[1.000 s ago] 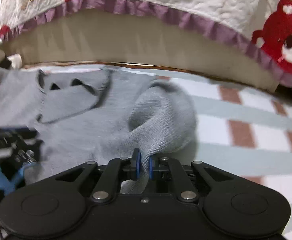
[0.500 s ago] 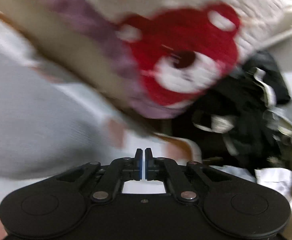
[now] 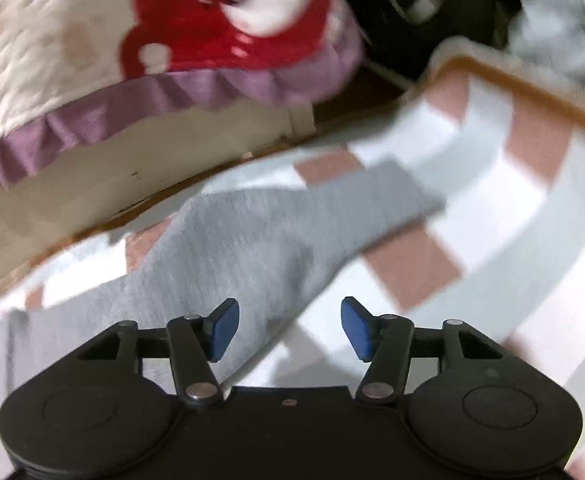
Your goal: Fold clothes
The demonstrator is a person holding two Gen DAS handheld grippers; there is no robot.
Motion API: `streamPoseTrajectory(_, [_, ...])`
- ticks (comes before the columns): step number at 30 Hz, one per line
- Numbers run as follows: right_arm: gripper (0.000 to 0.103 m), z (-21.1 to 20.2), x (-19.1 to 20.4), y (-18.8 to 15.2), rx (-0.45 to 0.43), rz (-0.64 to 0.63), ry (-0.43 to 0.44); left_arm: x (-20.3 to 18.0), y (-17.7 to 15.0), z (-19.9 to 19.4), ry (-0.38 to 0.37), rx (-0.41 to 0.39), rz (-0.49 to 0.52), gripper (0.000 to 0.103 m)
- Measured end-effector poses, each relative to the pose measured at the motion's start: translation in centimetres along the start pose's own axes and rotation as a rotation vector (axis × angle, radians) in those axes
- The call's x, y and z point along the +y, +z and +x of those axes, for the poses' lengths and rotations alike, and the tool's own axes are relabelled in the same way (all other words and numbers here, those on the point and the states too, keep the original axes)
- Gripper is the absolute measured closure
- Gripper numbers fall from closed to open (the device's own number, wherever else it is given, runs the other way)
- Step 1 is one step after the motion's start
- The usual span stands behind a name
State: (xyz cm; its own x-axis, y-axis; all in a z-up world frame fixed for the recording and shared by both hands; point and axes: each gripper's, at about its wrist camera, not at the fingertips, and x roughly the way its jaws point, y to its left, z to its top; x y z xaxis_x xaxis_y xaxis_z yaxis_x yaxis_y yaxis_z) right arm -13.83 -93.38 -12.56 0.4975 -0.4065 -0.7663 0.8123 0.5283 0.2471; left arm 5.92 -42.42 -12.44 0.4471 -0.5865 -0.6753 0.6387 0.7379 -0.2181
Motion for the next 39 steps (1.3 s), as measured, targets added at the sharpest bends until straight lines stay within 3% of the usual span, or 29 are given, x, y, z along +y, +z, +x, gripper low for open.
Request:
streamPoseTrajectory(2, [0.041,0.8,-0.1,-1.3,0.008,0.090,0.068,0.4,-0.1,-0.2,0.012,0.017,-0.002,0.062])
streamPoseTrajectory(5, [0.040,2.4,2.8,-3.6,0.048,0.096,0.131,1.2,-0.9,-0.5,0.048,0.020,-0.030,0.062])
streamPoseTrajectory(9, [0.026,3.1,6.8,-5.8,-0.101,0.017,-0.024,2.9,-1.7,-0.4,0.050,0.023,-0.140,0.062])
streamPoseTrajectory(11, [0.026,3.0,7.0,-6.0,-0.140,-0.010,-0.077,3.1,-1.9,-0.3,0.048,0.017,-0.160,0.062])
streamPoseTrajectory(14, [0.096,2.8,7.4,-6.3,-0.199,-0.052,-0.157,2.8,-1.6,-0.2,0.068,0.022,-0.133,0.062])
streamPoseTrajectory(22, [0.093,2.3,8.4,-7.2,-0.354,-0.162,-0.369,2.7,-1.5,-0.3,0.091,0.032,-0.111,0.062])
streamPoseTrajectory(23, [0.083,2.4,8.5,-7.4,-0.361,-0.178,-0.405,2.5,-1.4,-0.4,0.096,0.037,-0.101,0.062])
streamPoseTrajectory(25, [0.079,2.2,8.2,-7.5,-0.330,-0.103,-0.428,2.1,-0.8,-0.5,0.091,0.055,-0.090,0.062])
streamPoseTrajectory(27, [0.068,0.1,7.3,-7.9,-0.332,0.087,-0.331,1.1,0.0,-0.8,0.092,0.077,-0.068,0.062])
streamPoseTrajectory(30, [0.067,-3.3,8.3,-9.5,-0.323,0.291,-0.103,-0.6,1.0,-1.7,0.050,0.029,-0.034,0.062])
streamPoseTrajectory(32, [0.068,-4.4,10.6,-9.2,-0.234,0.262,0.079,-1.2,1.5,-1.8,0.018,0.025,-0.033,0.062])
streamPoseTrajectory(37, [0.067,-8.8,17.3,-10.3,-0.197,0.101,0.360,-3.9,4.1,-2.8,-0.105,0.087,0.277,0.062])
streamPoseTrajectory(39, [0.067,-9.5,19.8,-10.8,-0.144,0.061,0.471,-3.6,5.6,-3.6,-0.099,0.135,0.322,0.062])
